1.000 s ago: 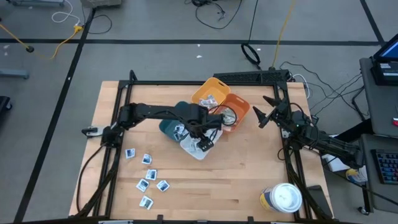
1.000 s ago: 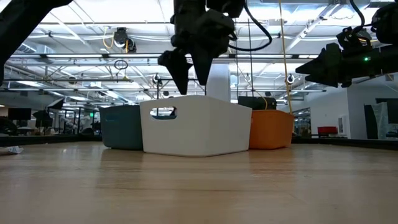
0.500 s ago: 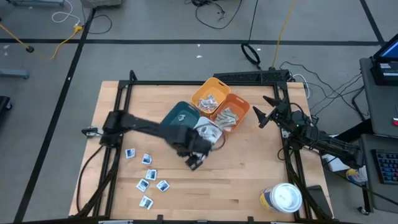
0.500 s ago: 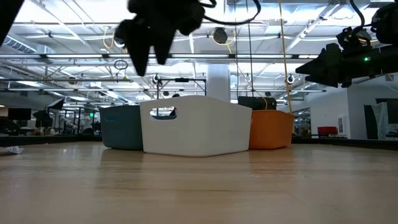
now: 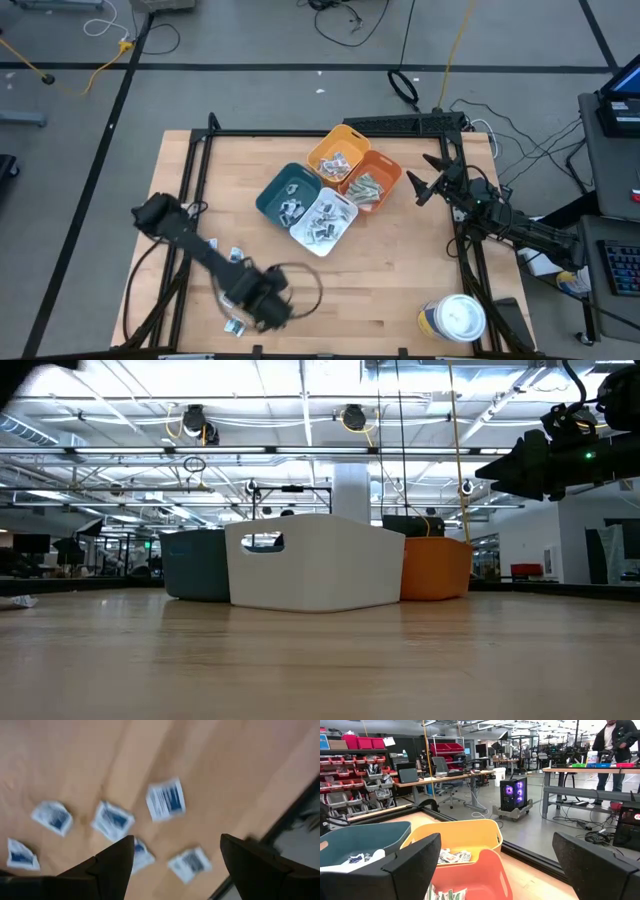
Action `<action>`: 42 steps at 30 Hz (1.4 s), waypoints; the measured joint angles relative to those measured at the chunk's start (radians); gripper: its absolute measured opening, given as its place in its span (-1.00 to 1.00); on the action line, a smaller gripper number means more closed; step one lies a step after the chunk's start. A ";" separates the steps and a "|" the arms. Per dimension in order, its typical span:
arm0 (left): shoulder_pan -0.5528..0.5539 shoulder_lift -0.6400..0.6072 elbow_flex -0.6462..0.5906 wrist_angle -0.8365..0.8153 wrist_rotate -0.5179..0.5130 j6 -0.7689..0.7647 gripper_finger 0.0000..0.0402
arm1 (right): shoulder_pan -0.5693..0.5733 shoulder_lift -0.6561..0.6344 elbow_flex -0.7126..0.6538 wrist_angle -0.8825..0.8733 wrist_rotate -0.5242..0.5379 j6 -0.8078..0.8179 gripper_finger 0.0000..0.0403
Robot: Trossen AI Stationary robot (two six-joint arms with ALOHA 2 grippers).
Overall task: Pick & Place First Aid Supplies
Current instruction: Put the black towelette pack into the white bin
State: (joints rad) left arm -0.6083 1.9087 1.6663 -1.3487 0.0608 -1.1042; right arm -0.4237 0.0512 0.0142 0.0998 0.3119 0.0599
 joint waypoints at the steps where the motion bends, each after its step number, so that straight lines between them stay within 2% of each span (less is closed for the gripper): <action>1: -0.027 0.000 -0.005 0.000 0.001 -0.010 0.50 | 0.000 0.000 0.000 0.000 0.000 0.000 0.87; 9: -0.192 -0.003 -0.009 0.000 0.027 -0.133 0.50 | 0.000 0.000 0.000 0.000 0.000 0.000 0.87; 16: -0.272 -0.001 -0.009 0.000 0.029 -0.208 0.50 | 0.000 0.000 0.000 0.000 0.000 0.000 0.87; 22: -0.288 0.046 -0.049 0.058 0.086 -0.210 0.50 | 0.000 0.000 0.000 0.000 0.000 0.000 0.87; 28: -0.294 0.080 -0.107 0.117 0.098 -0.190 0.50 | 0.000 0.000 0.000 0.000 0.000 0.000 0.87; 33: -0.294 0.082 -0.194 0.256 0.129 -0.181 0.50 | 0.000 0.000 0.000 0.000 0.000 0.000 0.87; 42: -0.289 0.081 -0.330 0.452 0.120 -0.156 0.50 | 0.000 0.000 0.000 0.000 0.000 0.000 0.87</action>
State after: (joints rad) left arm -0.8973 1.9902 1.3362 -0.8967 0.1808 -1.2604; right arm -0.4240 0.0509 0.0139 0.0998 0.3119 0.0597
